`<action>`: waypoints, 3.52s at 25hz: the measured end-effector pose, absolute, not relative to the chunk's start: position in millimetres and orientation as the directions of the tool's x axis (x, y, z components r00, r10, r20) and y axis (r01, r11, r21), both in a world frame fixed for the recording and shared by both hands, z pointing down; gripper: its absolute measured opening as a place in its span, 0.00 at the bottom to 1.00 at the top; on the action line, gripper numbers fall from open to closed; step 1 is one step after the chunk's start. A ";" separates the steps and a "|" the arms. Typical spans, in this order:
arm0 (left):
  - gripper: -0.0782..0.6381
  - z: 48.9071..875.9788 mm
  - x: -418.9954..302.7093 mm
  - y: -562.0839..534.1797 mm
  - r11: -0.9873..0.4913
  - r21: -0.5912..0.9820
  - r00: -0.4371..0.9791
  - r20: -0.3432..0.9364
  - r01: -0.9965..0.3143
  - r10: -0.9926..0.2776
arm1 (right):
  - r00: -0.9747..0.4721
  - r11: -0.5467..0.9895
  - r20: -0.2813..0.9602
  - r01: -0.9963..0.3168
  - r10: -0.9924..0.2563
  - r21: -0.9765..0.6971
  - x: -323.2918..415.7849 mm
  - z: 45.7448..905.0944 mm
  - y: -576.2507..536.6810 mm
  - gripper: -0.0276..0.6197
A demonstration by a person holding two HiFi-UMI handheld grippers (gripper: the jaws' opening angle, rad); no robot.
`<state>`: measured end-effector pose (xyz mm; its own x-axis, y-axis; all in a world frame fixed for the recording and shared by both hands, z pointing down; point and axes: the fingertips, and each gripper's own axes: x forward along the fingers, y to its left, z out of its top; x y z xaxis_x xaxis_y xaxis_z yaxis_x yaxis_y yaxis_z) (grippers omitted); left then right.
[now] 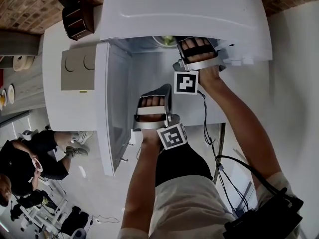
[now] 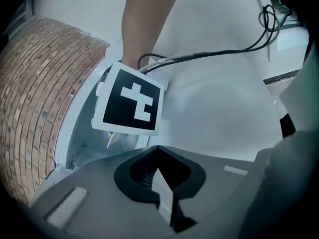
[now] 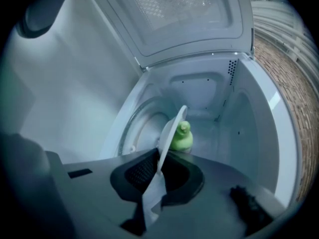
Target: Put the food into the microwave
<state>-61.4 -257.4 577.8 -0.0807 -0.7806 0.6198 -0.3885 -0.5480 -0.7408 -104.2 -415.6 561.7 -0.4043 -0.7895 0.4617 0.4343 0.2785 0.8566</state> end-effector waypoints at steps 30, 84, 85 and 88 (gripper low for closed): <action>0.12 587.1 -69.4 -259.2 -0.587 -0.704 -0.077 0.664 -0.401 -0.744 | -0.271 0.475 0.642 0.484 -0.718 0.735 -94.0 589.1 -413.1 0.21; 0.12 589.1 -59.5 -248.4 -0.628 -0.681 -0.060 0.695 -0.376 -0.717 | -0.169 0.680 0.741 0.305 -0.650 0.666 -76.5 581.4 -416.0 0.31; 0.12 588.7 -58.4 -248.5 -0.628 -0.681 -0.058 0.694 -0.376 -0.718 | -0.174 0.673 0.736 0.309 -0.655 0.672 -75.4 580.0 -415.2 0.31; 0.12 588.8 -56.3 -247.0 -0.630 -0.683 -0.053 0.693 -0.369 -0.719 | -0.194 0.658 0.724 0.313 -0.662 0.685 -71.5 578.3 -409.4 0.31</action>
<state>-56.3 -247.0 588.8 -0.0528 -0.7193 0.6927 -0.3690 -0.6305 -0.6829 -71.5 -409.4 578.3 -0.1938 -0.6623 0.7237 0.3127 0.6576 0.6855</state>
